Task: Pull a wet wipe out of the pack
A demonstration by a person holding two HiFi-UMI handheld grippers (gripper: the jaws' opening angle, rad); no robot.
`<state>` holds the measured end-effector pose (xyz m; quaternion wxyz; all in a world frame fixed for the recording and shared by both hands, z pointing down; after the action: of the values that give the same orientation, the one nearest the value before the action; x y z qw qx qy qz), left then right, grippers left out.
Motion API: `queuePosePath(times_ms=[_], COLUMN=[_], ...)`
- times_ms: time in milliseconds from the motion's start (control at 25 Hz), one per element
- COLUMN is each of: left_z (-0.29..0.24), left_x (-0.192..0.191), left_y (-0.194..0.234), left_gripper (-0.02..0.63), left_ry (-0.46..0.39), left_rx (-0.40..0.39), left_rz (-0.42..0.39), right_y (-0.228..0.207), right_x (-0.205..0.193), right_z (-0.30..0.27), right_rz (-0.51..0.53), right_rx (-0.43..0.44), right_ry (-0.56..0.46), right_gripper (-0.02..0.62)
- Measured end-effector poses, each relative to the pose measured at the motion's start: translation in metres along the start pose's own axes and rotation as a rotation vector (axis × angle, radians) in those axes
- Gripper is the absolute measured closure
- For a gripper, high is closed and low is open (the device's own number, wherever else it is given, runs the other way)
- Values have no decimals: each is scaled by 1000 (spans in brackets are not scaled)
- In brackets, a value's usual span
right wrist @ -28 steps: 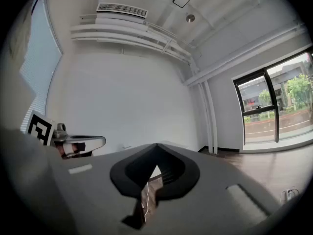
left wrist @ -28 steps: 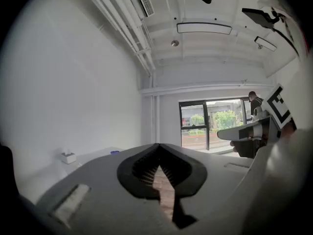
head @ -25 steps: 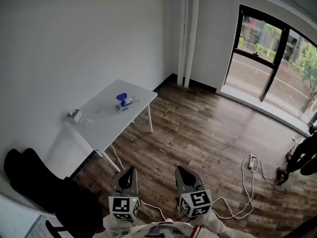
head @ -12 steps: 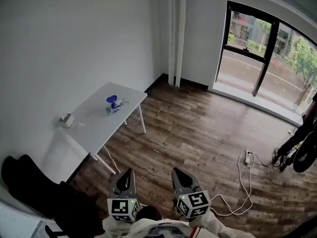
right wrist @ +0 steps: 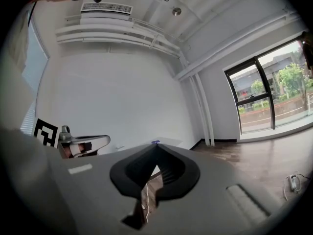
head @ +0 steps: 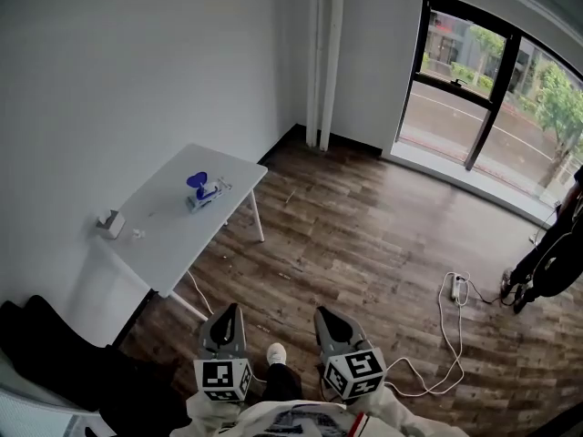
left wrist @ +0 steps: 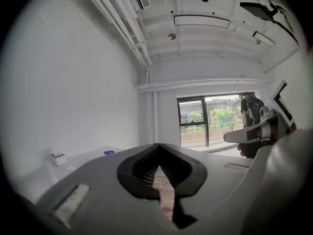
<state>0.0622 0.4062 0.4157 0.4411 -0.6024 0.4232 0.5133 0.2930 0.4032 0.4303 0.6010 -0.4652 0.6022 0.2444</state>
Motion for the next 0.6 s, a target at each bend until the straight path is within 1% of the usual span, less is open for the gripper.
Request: queuePosePath(times_ms=[280,600], left_z=[-85,-153], left_x=[4,3], left_y=[49,121], left_gripper=[601,601], left_ry=[10,48], left_rx=[-25,6], left_rz=[-19,-3], right_y=[-19,-18], right_x=[15,29], right_z=[-93,-201], right_rz=[-26,-46], right_rx=[-25,6], right_ry=[11,50], right_gripper=[589,589])
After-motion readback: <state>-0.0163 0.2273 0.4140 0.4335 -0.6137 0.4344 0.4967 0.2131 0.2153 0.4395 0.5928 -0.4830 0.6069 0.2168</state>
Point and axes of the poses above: the fingertips, and each gripper's own axes: z backward along the fingers, y to its left, x out of its top, the point moved 7 cm from there along z, backward along the fingers, and after that the axes turned 3 degrees about -z, right-handed, at the moved point
